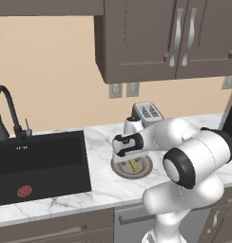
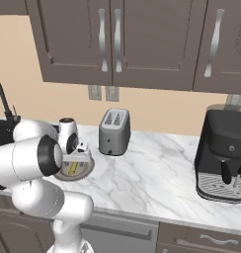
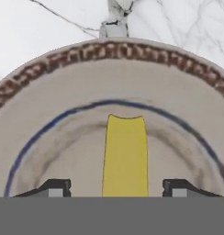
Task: Pick up the butter stick and place it in the pan. Then turn on the burner for the pan.
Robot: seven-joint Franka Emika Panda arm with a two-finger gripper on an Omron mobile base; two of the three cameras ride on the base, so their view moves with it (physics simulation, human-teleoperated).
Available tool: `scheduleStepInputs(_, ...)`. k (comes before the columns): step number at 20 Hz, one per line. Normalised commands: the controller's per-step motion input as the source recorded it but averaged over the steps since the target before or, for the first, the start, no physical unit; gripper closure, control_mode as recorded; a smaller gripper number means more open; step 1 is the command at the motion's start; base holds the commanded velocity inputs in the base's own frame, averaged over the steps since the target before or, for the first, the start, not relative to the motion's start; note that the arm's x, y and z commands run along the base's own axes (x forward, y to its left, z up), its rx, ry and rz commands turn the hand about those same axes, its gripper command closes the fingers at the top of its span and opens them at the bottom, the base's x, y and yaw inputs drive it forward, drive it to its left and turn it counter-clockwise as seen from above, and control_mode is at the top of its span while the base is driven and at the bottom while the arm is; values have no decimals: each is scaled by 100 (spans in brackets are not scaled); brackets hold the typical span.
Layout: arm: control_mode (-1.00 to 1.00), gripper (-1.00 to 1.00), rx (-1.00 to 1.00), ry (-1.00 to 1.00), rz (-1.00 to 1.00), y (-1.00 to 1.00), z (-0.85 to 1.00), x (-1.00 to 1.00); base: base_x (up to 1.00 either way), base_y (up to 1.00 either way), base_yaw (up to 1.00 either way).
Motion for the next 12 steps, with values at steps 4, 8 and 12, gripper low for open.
scheduleStepInputs(4, -100, 100, 0, 3, 0, 0, 0, 0, 0, 0, 0)
scheduleStepInputs(8, -100, 100, 0, 1, 0, 0, -6, 0, 0, 0, 0)
scheduleStepInputs(12, -100, 100, 0, 2, 0, 0, -20, 0, 0, 0, 0)
